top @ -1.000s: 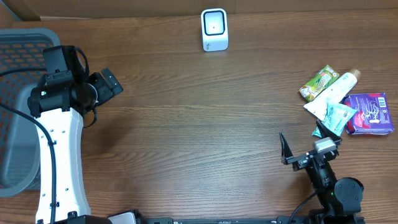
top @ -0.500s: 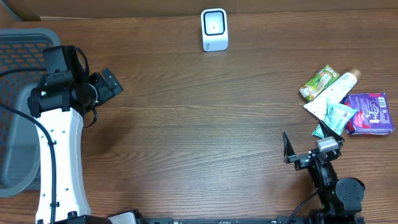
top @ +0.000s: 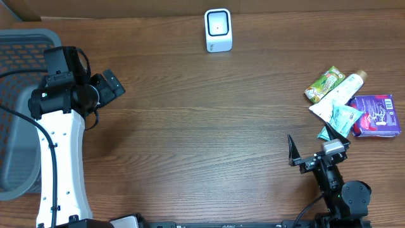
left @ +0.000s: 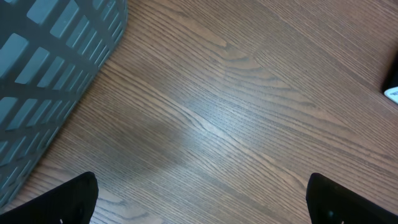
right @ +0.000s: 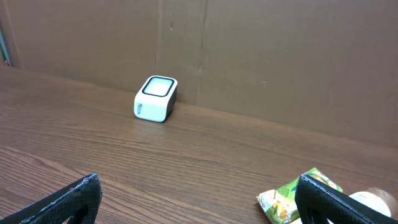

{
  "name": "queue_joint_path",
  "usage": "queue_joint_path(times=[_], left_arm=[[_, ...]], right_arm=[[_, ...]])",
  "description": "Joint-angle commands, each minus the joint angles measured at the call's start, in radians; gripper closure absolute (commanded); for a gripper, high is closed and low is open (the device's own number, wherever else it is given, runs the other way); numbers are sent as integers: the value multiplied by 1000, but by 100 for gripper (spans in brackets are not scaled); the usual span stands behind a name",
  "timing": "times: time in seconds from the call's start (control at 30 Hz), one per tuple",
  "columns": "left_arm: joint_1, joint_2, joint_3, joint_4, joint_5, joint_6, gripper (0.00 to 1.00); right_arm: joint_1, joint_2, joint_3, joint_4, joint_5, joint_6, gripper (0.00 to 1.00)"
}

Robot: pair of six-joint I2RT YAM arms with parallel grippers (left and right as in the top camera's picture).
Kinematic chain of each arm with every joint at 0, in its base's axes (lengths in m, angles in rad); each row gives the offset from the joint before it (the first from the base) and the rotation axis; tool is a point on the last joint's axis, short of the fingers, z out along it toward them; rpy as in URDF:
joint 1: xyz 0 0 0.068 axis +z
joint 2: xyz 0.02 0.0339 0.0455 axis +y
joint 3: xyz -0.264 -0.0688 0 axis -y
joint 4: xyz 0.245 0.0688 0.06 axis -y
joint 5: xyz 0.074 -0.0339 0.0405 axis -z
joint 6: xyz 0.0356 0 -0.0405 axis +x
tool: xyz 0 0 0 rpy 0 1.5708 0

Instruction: Scan the item barcode

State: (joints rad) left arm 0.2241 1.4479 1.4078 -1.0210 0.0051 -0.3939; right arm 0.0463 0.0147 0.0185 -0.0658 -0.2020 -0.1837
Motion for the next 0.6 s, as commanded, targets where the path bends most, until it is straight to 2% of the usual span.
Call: queue_joint_path(times=[0.0,0.2,0.33,0.43,0.57], left_arm=[[-2,3,13,1,-9,-14,0],[-16,-55,12,-3,-26,-3,0],[-68,-156,-31,46,-49,62,0],[-105,-267,-139,206,23,178,0],[-118,-457,-375,478,174,332,0]], right_arm=[[-4,-12,-11,3,7,3,0],[-4,-12,-11,3,7,3,0],[-4,-12,-11,3,7,3,0],[-4,-12,-11,3,7,3,0],[-4,-12,-11,3,7,3,0]])
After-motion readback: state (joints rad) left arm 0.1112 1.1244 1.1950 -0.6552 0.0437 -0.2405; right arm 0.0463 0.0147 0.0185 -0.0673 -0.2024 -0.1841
